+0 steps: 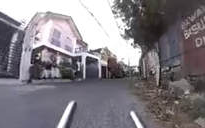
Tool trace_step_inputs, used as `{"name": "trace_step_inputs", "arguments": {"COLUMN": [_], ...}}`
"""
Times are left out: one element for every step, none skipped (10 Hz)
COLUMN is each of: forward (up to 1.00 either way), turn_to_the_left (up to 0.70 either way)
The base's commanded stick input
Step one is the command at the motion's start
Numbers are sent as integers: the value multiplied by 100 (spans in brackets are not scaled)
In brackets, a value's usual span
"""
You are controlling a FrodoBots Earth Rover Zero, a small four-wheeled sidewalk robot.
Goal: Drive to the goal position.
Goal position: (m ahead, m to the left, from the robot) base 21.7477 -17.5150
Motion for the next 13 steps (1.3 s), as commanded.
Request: {"name": "trace_step_inputs", "arguments": {"forward": [85,85,85,85,85,93,100,100,100,100,100,100,100], "turn_to_the_left": [0,0,0,0,0,0,0,0,0,0,0,0,0]}}
